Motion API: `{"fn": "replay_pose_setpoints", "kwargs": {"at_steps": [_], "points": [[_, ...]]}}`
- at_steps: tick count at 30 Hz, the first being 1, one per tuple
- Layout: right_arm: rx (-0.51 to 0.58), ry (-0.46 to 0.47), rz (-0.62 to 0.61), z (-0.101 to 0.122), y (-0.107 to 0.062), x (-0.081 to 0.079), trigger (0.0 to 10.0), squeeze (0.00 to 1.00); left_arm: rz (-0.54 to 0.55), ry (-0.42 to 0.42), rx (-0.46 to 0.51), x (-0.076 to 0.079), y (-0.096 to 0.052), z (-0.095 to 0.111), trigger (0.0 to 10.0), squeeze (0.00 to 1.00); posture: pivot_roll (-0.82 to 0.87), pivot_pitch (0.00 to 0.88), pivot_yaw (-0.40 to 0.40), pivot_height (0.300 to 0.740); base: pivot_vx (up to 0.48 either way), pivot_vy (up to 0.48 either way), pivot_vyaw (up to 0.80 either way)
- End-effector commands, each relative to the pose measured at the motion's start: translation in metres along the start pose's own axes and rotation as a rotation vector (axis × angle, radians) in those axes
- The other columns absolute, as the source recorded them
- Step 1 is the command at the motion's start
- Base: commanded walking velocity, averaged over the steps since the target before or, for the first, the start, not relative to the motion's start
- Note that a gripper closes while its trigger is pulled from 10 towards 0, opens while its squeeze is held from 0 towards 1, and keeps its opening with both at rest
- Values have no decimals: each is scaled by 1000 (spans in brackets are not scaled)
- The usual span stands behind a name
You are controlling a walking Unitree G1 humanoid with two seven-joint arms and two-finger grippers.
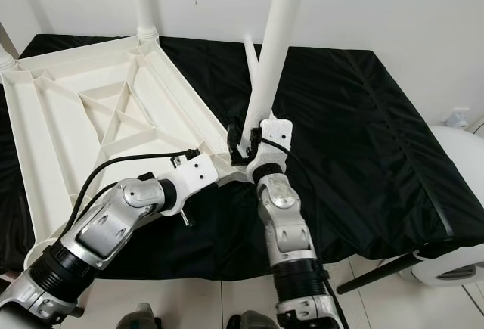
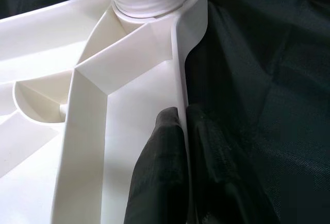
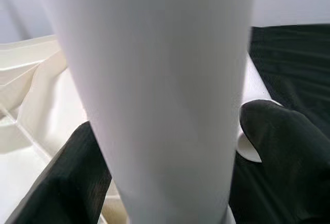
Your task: Building children table
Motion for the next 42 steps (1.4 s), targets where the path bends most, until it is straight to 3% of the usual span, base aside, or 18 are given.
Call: {"fn": "replay_pose_setpoints", "kwargs": {"at_steps": [1, 3, 6, 15, 31, 32, 33, 34, 42], "points": [[-7, -8, 60, -6, -2, 2, 10000, 0, -32, 31, 16, 9, 3, 7, 10000, 0, 43, 0, -77, 740, 0, 0, 0], [-7, -8, 60, -6, -2, 2, 10000, 0, -32, 31, 16, 9, 3, 7, 10000, 0, 43, 0, -77, 740, 0, 0, 0], [23, -62, 237, -10, -4, 10, 10000, 0, -30, 32, 16, 6, 3, 7, 10000, 0, 38, 0, -69, 740, 0, 0, 0], [37, -78, 442, -12, 7, 30, 10000, 0, -24, 41, 20, 2, 3, 12, 10000, 0, 43, 0, -52, 740, 0, 0, 0], [41, -115, 551, -13, 23, 35, 10000, 0, -24, 46, 19, 1, 3, 13, 10000, 0, 55, 0, -51, 740, 0, 0, 0], [42, -109, 557, -13, 23, 36, 4745, 0, -23, 45, 19, 1, 2, 13, 10000, 0, 55, 0, -51, 740, 0, 0, 0], [42, -106, 564, -14, 23, 36, 2863, 0, -23, 45, 19, 1, 2, 13, 10000, 0, 54, 0, -51, 740, 0, 0, 0], [43, -103, 568, -14, 23, 36, 0, 0, -23, 44, 19, 1, 3, 13, 10000, 0, 54, 0, -51, 740, 0, 0, 0], [47, -82, 587, -17, 20, 35, 0, 0, -26, 43, 18, 3, 3, 13, 10000, 0, 49, 0, -50, 740, 0, 0, 0]]}}
Point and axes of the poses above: a point about 5 cm out from each wrist's last joint towards the gripper, its own y axis pointing out of the wrist towards the gripper, its own z axis along the axis of the wrist's last joint, x = y × z, the point moved 2 cm from there along y, pointing out of the wrist towards the gripper, and after that the axes turned 10 degrees about -y, right-handed, at the moved point
